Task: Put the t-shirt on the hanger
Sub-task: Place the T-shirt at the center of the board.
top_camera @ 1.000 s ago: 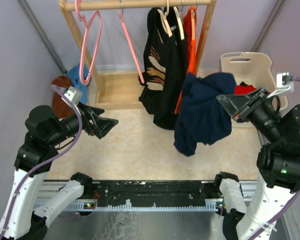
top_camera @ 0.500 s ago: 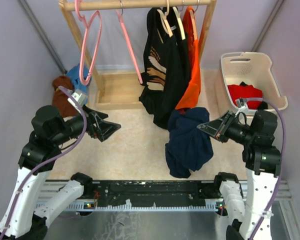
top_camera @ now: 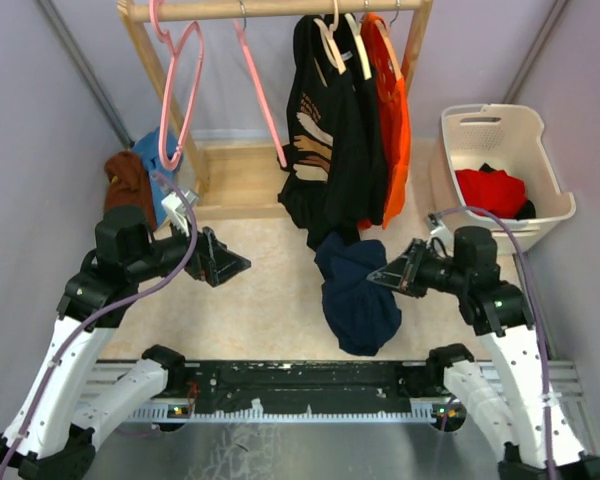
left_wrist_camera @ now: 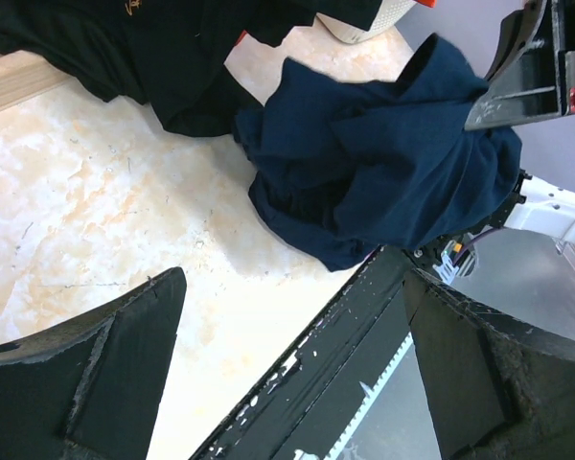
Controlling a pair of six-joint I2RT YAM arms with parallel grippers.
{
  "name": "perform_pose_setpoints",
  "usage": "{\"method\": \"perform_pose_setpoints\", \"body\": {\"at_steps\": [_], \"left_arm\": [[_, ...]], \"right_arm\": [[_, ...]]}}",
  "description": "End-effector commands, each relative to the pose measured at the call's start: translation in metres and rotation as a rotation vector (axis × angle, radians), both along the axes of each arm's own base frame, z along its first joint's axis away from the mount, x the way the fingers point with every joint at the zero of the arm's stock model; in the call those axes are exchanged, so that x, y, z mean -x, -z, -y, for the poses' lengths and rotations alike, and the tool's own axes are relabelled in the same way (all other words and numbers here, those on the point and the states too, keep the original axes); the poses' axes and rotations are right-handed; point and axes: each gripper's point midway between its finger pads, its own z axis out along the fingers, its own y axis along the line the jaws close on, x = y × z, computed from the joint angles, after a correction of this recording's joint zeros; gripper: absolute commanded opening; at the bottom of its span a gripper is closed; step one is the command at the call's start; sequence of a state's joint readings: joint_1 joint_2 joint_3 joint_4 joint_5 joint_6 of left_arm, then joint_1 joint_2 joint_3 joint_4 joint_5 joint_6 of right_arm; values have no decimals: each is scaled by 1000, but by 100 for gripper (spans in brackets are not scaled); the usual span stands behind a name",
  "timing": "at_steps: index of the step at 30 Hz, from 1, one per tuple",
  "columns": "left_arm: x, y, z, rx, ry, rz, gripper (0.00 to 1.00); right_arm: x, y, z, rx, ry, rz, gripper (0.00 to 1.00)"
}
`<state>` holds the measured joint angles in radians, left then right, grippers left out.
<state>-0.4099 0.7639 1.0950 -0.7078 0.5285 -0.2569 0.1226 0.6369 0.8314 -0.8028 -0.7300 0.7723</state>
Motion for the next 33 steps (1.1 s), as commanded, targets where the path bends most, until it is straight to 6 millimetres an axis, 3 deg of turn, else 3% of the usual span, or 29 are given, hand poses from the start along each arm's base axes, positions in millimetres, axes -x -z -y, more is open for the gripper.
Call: {"method": "perform_pose_setpoints", "body": {"at_steps": [1,6,10,13,19,23,26,29,33], "left_arm": [[4,-6,-1,-5,6,18,100],[4,8,-4,-35,3,-20,100],[4,8,-9,-41,-31,-12,100],[5,4,-13,-35,-62,3,100],[6,13,-18,-62,-81,-25,100],[3,14,-18,-62,-89,-24,100],[2,22,-14,-58,-76,-57,100],[1,25,-8,-42,-56,-83,100],[2,40,-8,-57,-61,-128,100]], "right_arm": [[-15,-21,-30,16,-6,101,0],[-1,-27,-88,93,-115,138,0],[-6,-29,-126,129,-163,180,0],[-18,-28,-141,188,-188,206,0],[-42,-14,-148,348,-210,252,0],[-45,0,-150,413,-252,260,39],[-46,-3,-140,454,-246,285,57],[-45,-20,-122,486,-214,322,67],[-34,-27,-96,529,-195,322,70]]}}
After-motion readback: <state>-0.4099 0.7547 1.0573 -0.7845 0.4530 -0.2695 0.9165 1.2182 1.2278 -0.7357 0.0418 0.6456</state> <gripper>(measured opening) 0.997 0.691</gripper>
